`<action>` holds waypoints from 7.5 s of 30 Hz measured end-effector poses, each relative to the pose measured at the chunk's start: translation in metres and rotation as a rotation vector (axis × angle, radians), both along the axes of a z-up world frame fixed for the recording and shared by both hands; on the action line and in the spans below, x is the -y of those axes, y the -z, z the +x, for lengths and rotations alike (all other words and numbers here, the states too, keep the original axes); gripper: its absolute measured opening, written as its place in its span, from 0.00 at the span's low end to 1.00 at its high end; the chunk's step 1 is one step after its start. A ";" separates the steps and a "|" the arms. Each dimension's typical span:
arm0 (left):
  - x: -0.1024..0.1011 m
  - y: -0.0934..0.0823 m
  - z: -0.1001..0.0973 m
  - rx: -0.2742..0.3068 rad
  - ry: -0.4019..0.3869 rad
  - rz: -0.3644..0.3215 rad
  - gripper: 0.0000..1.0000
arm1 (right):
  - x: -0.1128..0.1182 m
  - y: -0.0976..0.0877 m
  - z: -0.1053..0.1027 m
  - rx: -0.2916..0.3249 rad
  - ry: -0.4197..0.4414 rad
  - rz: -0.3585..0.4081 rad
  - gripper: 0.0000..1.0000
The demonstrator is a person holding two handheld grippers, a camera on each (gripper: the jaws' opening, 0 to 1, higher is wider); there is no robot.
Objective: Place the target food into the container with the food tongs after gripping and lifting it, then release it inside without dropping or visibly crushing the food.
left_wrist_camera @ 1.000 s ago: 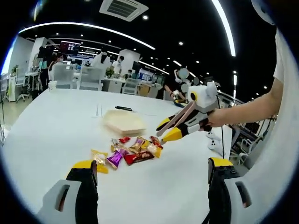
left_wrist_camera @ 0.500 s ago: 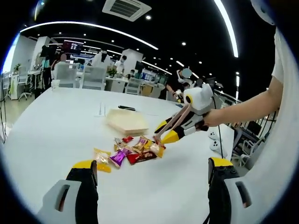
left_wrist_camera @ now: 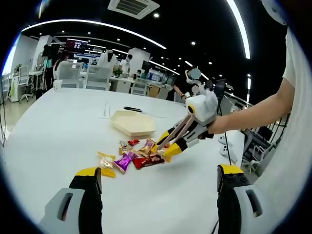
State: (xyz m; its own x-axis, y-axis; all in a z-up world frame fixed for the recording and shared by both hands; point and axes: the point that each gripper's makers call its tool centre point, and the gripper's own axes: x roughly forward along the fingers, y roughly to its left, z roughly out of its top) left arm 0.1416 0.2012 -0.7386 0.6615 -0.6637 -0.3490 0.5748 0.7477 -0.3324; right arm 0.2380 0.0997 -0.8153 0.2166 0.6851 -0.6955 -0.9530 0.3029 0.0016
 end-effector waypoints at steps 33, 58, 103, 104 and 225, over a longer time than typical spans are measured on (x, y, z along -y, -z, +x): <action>-0.002 0.001 0.006 -0.023 -0.013 -0.031 0.99 | -0.018 0.027 0.010 0.001 -0.004 -0.080 0.28; 0.004 0.001 -0.002 -0.028 -0.022 -0.040 0.99 | -0.021 0.034 0.009 -0.028 0.025 -0.031 0.26; 0.026 0.003 -0.011 -0.035 0.018 -0.054 0.99 | -0.009 -0.001 0.006 -0.319 0.519 0.254 0.21; 0.026 0.003 -0.011 -0.035 0.018 -0.055 0.99 | -0.008 -0.006 0.006 -0.328 0.538 0.286 0.21; 0.025 -0.021 0.008 -0.055 -0.089 -0.276 0.99 | 0.089 -0.166 0.089 -0.011 0.593 0.299 0.22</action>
